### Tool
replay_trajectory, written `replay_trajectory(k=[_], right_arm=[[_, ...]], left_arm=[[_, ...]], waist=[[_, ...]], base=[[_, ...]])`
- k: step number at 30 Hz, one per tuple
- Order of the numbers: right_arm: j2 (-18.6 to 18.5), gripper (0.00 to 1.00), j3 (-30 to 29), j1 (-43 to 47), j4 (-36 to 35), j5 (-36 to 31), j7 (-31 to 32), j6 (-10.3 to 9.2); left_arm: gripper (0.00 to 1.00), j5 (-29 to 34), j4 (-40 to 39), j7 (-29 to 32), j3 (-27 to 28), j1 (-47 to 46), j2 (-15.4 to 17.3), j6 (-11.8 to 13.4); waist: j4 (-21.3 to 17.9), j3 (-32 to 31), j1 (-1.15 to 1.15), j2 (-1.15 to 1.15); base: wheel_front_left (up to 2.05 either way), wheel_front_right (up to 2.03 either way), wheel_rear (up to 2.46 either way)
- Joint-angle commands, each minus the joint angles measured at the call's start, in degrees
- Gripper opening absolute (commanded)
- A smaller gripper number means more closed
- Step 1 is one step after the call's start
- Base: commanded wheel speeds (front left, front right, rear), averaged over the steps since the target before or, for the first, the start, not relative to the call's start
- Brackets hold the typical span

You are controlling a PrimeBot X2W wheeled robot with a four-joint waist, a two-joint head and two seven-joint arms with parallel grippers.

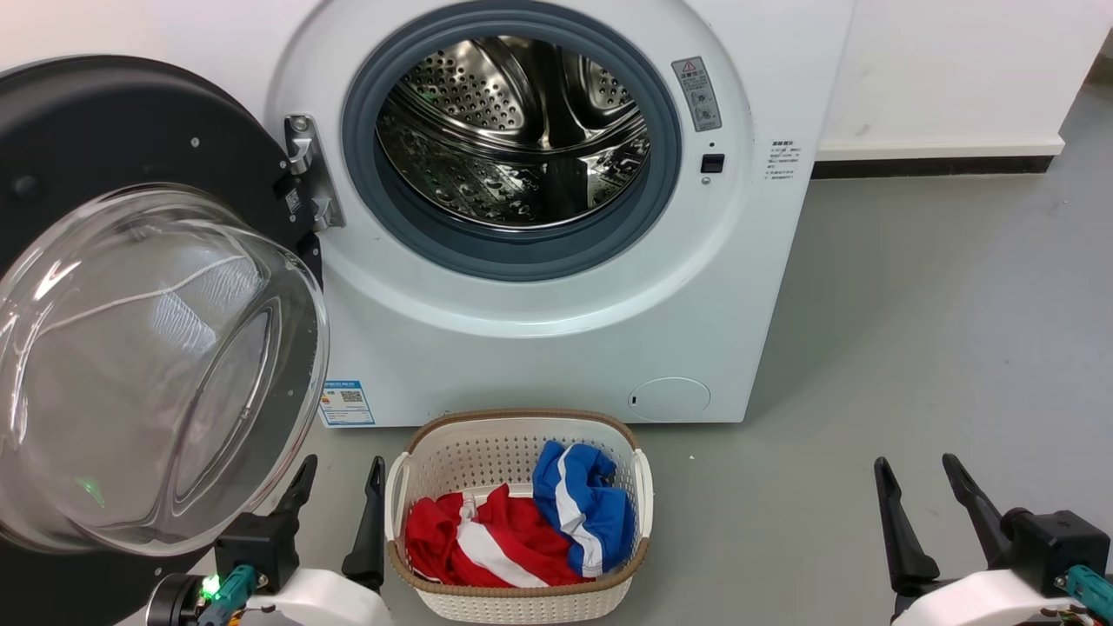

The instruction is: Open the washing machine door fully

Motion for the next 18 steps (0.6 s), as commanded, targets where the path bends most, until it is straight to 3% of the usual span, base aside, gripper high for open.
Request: replay_trajectory(k=[1,18], right_arm=[[0.11,1.0,-0.03,-0.3,0.3,-0.33,-0.47,-0.01],[0.11,1.0,-0.28,-1.51,2.34,-0.21,-1.7,-0.01]], left_arm=[[1.0,0.19,0.23,-0.49,0.05,-0.64,0.14,0.22],[1.0,-0.58,0.77,-0.78,0.33,-1.44,0.55,0.66]], waist=[[-0.13,0.05,0.0,0.0],[-0.22,0.45,0.0,0.0]], base=[[0.0,0.0,0.0],[0.0,0.0,0.0]])
